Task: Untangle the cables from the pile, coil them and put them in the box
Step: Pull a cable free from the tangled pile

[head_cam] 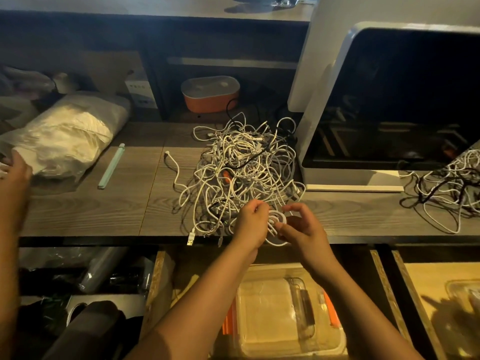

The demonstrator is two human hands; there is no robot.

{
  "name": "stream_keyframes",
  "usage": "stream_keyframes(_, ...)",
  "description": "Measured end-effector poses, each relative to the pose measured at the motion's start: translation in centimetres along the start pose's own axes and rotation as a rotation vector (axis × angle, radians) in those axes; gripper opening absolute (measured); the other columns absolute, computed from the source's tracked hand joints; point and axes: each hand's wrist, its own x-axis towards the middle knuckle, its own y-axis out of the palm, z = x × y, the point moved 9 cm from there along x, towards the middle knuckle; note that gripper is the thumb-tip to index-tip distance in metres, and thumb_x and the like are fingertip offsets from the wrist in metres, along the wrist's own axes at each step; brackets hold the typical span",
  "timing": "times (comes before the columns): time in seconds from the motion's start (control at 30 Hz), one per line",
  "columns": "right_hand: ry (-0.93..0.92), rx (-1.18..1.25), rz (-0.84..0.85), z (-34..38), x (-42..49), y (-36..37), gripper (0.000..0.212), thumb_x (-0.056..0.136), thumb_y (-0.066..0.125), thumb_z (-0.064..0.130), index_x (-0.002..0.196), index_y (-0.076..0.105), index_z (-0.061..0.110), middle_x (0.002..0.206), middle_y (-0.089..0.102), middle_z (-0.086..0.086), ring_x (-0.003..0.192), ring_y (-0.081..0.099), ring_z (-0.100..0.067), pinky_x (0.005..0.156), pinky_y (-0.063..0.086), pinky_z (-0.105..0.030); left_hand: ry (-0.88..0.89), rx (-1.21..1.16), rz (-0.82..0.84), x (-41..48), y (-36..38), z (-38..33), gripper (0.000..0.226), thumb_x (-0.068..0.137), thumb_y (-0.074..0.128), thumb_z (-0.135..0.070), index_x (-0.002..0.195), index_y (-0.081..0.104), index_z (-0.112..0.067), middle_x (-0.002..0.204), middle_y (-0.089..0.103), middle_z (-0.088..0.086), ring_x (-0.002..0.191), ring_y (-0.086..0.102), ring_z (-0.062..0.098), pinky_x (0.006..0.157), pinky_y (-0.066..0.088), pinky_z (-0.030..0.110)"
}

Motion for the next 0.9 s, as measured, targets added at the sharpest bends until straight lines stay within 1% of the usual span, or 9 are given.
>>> stream_keyframes(0.1, -0.21, -0.447, 0.055, 2.1, -0.2, 0.4, 0.038, 0.089, 0.062, 0.016, 0.104, 0.05, 0.048, 0.108, 0.049, 0.021, 0.098, 0.054, 0.001, 0.08, 0.051, -0.018, -0.053, -0.005, -0.028, 0.0, 0.1, 0.8, 0.021, 0.1, 0.037, -0.022, 0.09, 0.054, -0.019, 0.077, 0.05, -0.004, 0.065, 0.043, 0.005, 0.056, 0.034, 0.021)
stream_keyframes(0.23, -0.299, -0.655, 0.229, 3.5, -0.1, 1.2, 0.033, 0.087, 0.064, 0.013, 0.112, 0.061, 0.034, 0.109, 0.05, 0.018, 0.1, 0.052, 0.0, 0.086, 0.047, -0.019, -0.157, -0.077, -0.003, 0.0, 0.8, 2.6, 0.021, 0.101, 0.037, -0.032, 0.101, 0.052, -0.018, 0.093, 0.057, 0.003, 0.076, 0.05, 0.008, 0.061, 0.04, 0.023)
stream_keyframes(0.33, -0.391, -0.8, 0.3, 3.9, 0.1, 1.7, 0.035, 0.086, 0.065, 0.013, 0.119, 0.063, 0.025, 0.114, 0.057, 0.011, 0.094, 0.055, -0.002, 0.084, 0.048, -0.018, -0.185, -0.152, -0.043, -0.3, 0.7, 3.3, 0.028, 0.101, 0.036, -0.038, 0.112, 0.051, -0.017, 0.11, 0.057, 0.002, 0.092, 0.052, 0.012, 0.076, 0.039, 0.027)
stream_keyframes(0.37, -0.42, -0.833, 0.307, 3.9, 0.0, 1.8, 0.035, 0.086, 0.066, 0.014, 0.119, 0.063, 0.025, 0.114, 0.059, 0.01, 0.092, 0.057, -0.003, 0.082, 0.05, -0.021, -0.187, -0.162, -0.058, -0.4, 0.6, 3.4, 0.032, 0.101, 0.034, -0.04, 0.116, 0.05, -0.017, 0.111, 0.056, 0.0, 0.096, 0.051, 0.013, 0.081, 0.04, 0.029)
stream_keyframes(0.43, -0.51, -0.882, 0.267, 4.2, -0.2, 1.9, 0.032, 0.087, 0.064, 0.016, 0.118, 0.065, 0.025, 0.116, 0.062, 0.006, 0.092, 0.061, -0.005, 0.079, 0.053, -0.026, -0.176, -0.175, -0.092, -0.2, 0.1, 3.2, 0.037, 0.1, 0.031, -0.045, 0.107, 0.052, -0.016, 0.104, 0.059, 0.004, 0.092, 0.056, 0.017, 0.081, 0.048, 0.035)
stream_keyframes(0.53, -0.664, -0.848, 0.119, 5.2, -1.1, 1.9, 0.027, 0.09, 0.054, 0.022, 0.113, 0.069, 0.019, 0.117, 0.064, 0.001, 0.097, 0.063, -0.009, 0.077, 0.054, -0.023, -0.109, -0.181, -0.139, -0.1, -0.8, 1.6, 0.042, 0.1, 0.025, -0.048, 0.09, 0.054, -0.019, 0.09, 0.06, 0.005, 0.079, 0.058, 0.013, 0.059, 0.048, 0.027)
stream_keyframes(0.67, -0.726, -0.655, -0.076, 6.3, -1.6, 1.4, 0.029, 0.091, 0.047, 0.024, 0.103, 0.07, 0.011, 0.108, 0.065, 0.001, 0.096, 0.059, -0.003, 0.079, 0.05, -0.016, 0.004, -0.1, -0.184, -0.8, -1.2, -0.1, 0.049, 0.099, 0.026, -0.049, 0.09, 0.061, -0.017, 0.088, 0.066, 0.005, 0.086, 0.064, 0.018, 0.074, 0.053, 0.032)
stream_keyframes(0.8, -0.667, -0.478, -0.22, 6.1, -1.3, 0.3, 0.027, 0.089, 0.047, 0.022, 0.096, 0.068, 0.008, 0.099, 0.057, 0.004, 0.099, 0.05, 0.01, 0.085, 0.041, -0.007, -0.016, -0.192, -0.203, -1.4, -0.9, -0.4, 0.036, 0.101, 0.033, -0.04, 0.083, 0.057, -0.02, 0.077, 0.06, -0.004, 0.068, 0.056, 0.004, 0.052, 0.045, 0.014)
stream_keyframes(0.9, -0.641, -0.456, -0.309, 5.8, -1.5, -0.1, 0.025, 0.09, 0.045, 0.018, 0.094, 0.066, 0.006, 0.096, 0.062, -0.005, 0.096, 0.05, 0.009, 0.086, 0.04, -0.006, -0.127, -0.304, -0.183, -1.4, 0.0, 0.3, 0.032, 0.101, 0.038, -0.035, 0.08, 0.056, -0.019, 0.074, 0.057, 0.0, 0.068, 0.058, 0.014, 0.049, 0.046, 0.019)
